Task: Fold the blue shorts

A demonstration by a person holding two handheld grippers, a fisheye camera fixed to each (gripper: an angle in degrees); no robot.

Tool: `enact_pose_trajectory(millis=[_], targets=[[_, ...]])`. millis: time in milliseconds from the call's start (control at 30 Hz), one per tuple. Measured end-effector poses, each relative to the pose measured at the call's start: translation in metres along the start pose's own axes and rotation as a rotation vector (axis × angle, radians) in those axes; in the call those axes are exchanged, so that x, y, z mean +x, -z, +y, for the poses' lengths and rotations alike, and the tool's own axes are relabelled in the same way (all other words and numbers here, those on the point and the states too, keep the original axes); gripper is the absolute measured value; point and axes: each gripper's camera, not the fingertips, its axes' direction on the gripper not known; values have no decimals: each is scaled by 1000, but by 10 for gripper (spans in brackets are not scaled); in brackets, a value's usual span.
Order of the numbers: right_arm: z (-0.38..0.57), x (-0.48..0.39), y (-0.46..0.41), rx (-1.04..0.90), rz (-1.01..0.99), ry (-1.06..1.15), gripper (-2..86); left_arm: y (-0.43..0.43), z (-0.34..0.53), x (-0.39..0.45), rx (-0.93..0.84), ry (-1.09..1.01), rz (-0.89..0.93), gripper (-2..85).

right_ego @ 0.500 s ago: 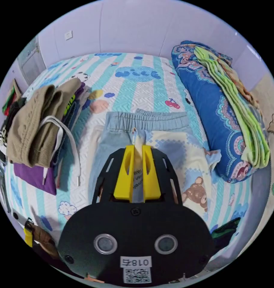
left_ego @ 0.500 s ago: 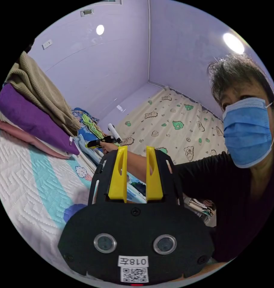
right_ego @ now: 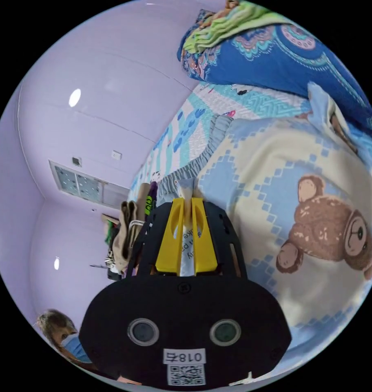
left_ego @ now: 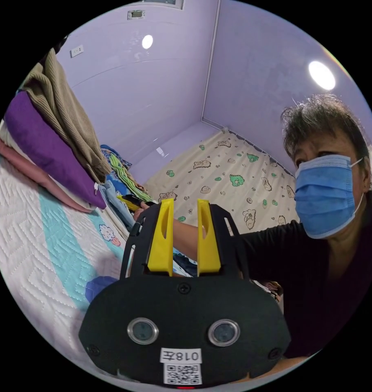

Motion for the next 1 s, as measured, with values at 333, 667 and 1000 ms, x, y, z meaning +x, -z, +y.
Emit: enact_pose_trajectory(millis=[333, 667, 1000], targets=[[-4, 40, 29, 60, -162, -34, 18, 1, 8, -2, -11, 14, 12, 87], [2, 58, 45, 91, -232, -36, 10, 7, 2, -5, -21, 14, 8, 84], [20, -18, 48, 187, -82, 182, 6, 22, -16, -14, -2, 36, 8, 84]])
